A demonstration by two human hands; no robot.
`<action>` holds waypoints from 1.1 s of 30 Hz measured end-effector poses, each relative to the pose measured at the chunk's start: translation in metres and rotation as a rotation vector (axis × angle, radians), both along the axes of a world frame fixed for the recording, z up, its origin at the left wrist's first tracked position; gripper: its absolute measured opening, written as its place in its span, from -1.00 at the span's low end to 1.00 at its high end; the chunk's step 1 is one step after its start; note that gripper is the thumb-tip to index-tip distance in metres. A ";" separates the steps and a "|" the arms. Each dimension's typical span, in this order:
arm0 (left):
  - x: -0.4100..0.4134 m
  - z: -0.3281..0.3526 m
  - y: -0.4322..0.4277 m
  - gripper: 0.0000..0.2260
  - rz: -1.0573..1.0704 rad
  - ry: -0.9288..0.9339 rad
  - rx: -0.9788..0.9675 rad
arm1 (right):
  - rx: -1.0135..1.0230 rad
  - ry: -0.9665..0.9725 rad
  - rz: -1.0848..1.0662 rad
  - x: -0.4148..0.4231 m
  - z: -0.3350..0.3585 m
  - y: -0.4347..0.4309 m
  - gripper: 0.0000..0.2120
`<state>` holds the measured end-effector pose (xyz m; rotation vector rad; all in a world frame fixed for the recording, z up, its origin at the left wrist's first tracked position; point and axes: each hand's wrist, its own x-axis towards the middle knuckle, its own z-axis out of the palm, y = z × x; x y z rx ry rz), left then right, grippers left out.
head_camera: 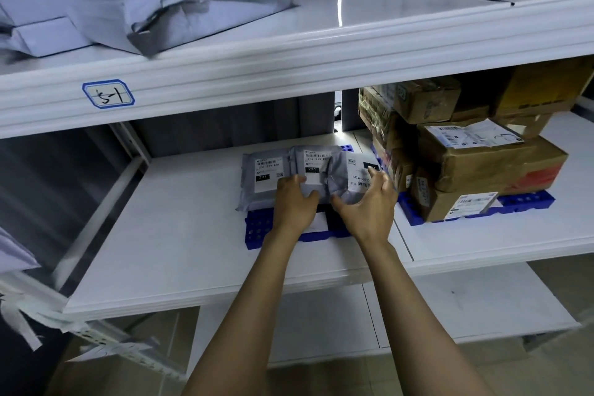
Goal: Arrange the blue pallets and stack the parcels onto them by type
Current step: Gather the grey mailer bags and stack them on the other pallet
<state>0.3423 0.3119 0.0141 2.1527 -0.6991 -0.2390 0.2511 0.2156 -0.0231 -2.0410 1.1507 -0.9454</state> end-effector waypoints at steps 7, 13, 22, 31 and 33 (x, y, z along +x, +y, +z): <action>-0.019 0.015 0.007 -0.63 -0.015 -0.041 -0.011 | 0.072 0.103 0.055 -0.009 -0.008 -0.001 -0.25; -0.031 0.017 0.015 -0.64 -0.017 -0.029 -0.019 | 0.142 0.024 0.024 -0.013 -0.001 -0.006 -0.42; -0.049 0.021 0.017 -0.65 -0.004 -0.016 -0.035 | 0.163 0.049 0.032 -0.019 0.013 -0.016 -0.46; -0.064 0.010 0.014 -0.68 0.033 -0.011 0.002 | 0.069 0.098 0.066 -0.034 0.009 -0.015 -0.35; -0.067 0.009 0.013 -0.68 0.046 -0.012 0.011 | 0.066 0.112 0.084 -0.034 0.008 -0.016 -0.31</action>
